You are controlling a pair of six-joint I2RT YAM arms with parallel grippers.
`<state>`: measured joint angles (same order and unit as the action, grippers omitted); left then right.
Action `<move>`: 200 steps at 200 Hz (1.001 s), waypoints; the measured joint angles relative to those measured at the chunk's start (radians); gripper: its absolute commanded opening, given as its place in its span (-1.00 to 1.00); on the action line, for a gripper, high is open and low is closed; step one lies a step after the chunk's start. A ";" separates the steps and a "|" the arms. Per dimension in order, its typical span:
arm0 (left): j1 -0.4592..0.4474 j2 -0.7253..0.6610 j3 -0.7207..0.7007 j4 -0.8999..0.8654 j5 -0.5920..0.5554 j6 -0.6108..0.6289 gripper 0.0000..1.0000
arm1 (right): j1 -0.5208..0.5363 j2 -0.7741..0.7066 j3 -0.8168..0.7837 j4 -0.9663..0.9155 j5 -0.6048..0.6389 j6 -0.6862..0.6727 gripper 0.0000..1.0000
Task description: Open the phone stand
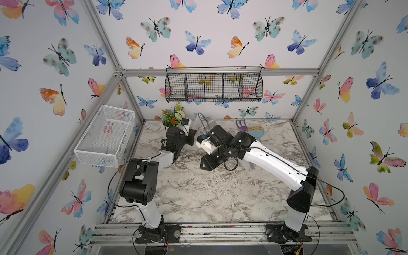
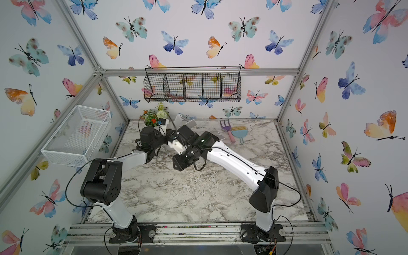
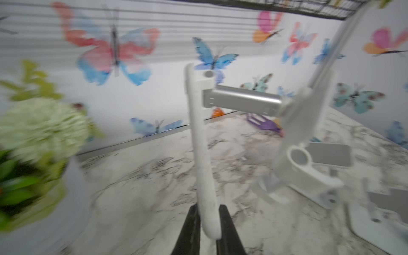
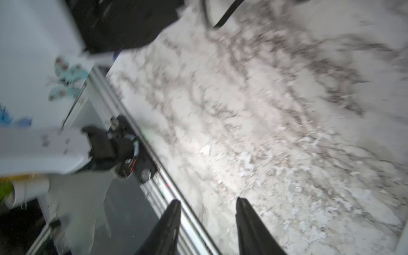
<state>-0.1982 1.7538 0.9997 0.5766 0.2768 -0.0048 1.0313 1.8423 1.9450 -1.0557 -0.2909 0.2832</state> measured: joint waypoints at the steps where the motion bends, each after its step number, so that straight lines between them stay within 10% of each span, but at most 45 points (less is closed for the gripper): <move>1: 0.003 0.000 -0.002 0.000 -0.008 -0.001 -1.00 | 0.007 0.000 0.003 -0.006 -0.006 -0.002 0.03; 90: -0.015 -0.101 -0.084 -0.071 -0.163 -0.025 -1.00 | -0.035 0.039 0.117 -0.108 0.065 0.043 0.89; 200: 0.002 -0.303 -0.166 -0.222 0.037 -0.126 -1.00 | -0.309 0.008 -0.099 0.115 0.103 0.092 0.91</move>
<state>-0.1967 1.4513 0.8337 0.3546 0.3141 -0.1303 0.7227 1.8507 1.8458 -0.9409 -0.1879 0.3748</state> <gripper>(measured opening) 0.107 0.956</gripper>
